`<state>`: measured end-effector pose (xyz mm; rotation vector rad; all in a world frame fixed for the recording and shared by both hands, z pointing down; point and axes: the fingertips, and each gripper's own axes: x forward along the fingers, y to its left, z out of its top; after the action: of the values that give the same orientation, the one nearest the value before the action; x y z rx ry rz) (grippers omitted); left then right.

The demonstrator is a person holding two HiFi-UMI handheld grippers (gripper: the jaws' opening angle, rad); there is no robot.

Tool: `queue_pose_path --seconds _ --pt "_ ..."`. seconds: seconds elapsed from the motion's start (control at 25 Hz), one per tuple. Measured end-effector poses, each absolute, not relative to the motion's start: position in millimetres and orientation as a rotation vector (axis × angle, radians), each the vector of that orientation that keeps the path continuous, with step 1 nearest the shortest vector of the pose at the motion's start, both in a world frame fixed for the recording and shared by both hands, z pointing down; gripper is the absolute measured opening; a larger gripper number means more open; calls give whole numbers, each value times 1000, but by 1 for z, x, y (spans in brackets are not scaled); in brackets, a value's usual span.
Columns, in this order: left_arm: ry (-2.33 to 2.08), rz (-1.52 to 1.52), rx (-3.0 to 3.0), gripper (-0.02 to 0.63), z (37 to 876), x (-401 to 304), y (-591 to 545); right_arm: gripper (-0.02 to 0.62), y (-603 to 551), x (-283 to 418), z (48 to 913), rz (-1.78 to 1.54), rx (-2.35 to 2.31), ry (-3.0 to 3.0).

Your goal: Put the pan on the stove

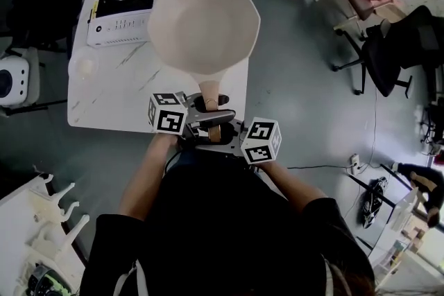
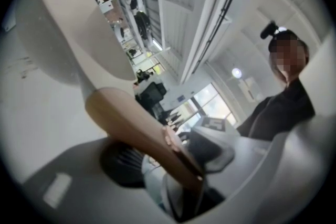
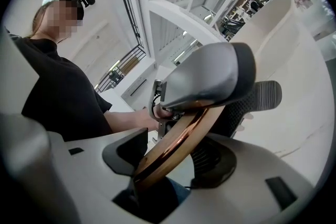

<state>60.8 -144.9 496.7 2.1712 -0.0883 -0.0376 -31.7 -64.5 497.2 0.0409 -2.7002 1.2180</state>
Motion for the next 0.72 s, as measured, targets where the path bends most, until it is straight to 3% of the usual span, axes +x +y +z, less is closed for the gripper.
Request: queue_pose_path --seconds 0.72 --pt "-221 -93 2227 255 448 30 -182 229 -92 -52 452 1121 -121 -2738"
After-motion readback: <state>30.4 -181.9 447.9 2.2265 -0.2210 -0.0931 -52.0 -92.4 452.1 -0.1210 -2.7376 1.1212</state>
